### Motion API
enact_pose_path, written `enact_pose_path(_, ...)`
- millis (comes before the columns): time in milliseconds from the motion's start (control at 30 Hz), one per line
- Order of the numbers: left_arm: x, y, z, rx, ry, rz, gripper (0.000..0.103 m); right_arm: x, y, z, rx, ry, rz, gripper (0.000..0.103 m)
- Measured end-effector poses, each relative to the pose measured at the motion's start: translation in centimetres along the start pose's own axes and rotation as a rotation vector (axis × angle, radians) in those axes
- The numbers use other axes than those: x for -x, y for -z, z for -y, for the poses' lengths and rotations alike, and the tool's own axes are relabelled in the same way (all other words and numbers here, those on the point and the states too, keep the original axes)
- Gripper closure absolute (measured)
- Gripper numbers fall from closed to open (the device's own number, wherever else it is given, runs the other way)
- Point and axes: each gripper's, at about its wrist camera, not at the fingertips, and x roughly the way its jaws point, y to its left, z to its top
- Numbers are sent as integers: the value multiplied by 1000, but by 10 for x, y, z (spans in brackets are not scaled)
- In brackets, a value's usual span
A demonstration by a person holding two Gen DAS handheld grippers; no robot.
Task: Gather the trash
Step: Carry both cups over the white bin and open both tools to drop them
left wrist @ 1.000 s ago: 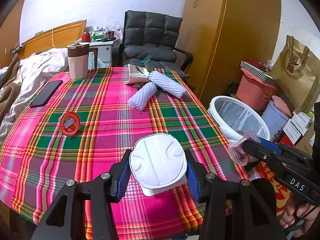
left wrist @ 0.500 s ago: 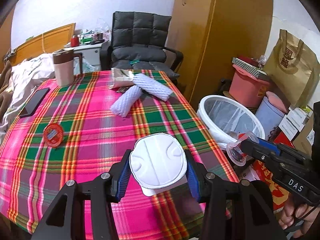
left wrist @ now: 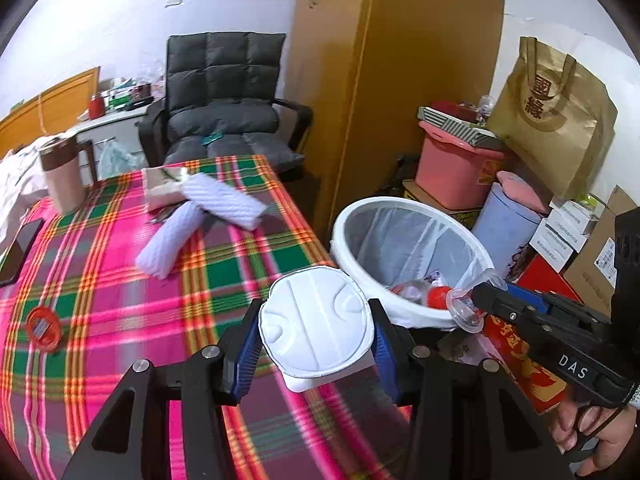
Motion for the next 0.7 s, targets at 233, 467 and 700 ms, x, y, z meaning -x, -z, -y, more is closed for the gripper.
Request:
enact_pose_path(233, -23, -18, 26, -42, 44, -3, 53, 1, -3, 26, -49, 49, 13, 74)
enact_pose_path(467, -50, -34, 43, -63, 88, -12, 53, -5, -7, 41, -66, 71, 7, 74)
enact_pose_path(700, -79, -41, 52, -83, 114, -39, 53, -18, -10, 54, -86, 86, -13, 74)
